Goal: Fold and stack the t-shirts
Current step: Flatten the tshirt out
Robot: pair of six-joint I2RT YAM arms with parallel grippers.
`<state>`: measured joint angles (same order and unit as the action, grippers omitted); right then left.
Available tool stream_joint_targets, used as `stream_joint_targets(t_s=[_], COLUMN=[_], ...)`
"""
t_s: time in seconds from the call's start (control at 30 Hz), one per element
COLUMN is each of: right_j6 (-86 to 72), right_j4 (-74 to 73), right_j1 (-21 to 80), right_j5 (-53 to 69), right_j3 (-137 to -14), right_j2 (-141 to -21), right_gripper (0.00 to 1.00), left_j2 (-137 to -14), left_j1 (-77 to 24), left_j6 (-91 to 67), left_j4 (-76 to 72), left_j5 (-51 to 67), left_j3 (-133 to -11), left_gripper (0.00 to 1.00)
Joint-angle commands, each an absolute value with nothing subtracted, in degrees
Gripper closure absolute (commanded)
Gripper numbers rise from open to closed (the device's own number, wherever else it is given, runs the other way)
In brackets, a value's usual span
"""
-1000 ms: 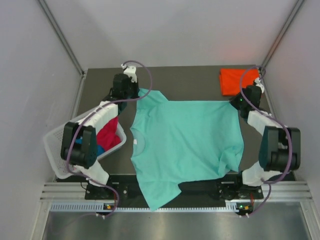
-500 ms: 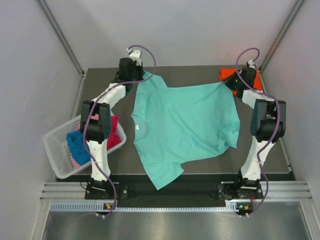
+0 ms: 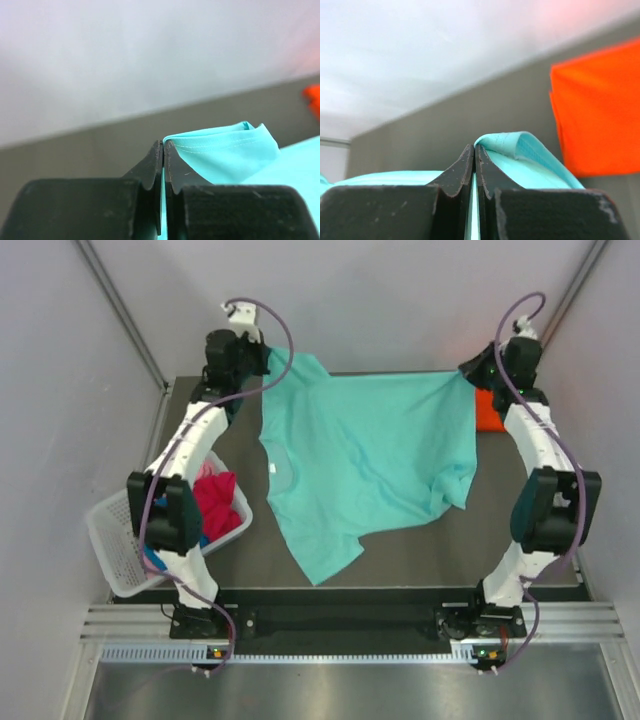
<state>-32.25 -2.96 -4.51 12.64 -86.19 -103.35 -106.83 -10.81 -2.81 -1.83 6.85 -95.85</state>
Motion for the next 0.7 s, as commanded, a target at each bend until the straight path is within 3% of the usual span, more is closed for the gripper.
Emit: stream_joint_targets(t_s=[0.0, 0.37, 0.67], right_j6=[-28.7, -28.4, -28.6], right_j4=[-9.7, -34.5, -47.8], right_j1=[-4.2, -4.9, -4.9], right_j5=[11.2, 8.1, 2.9], right_j3=[-94.8, -98.8, -109.3], right_j2=[-88.5, -60.9, -49.7], right_gripper=[1.00, 1.00, 1.00], left_j2=[-89.6, -61.2, -52.0], left_j1=[-11.2, -11.8, -11.8], left_j6=[-1.8, -10.6, -12.1], left_j4=[-6.2, -4.3, 5.3], left_j5=[6.9, 9.8, 11.6], left_j3=[-99.9, -94.0, -99.4], left_gripper=[1.00, 1.00, 1.00])
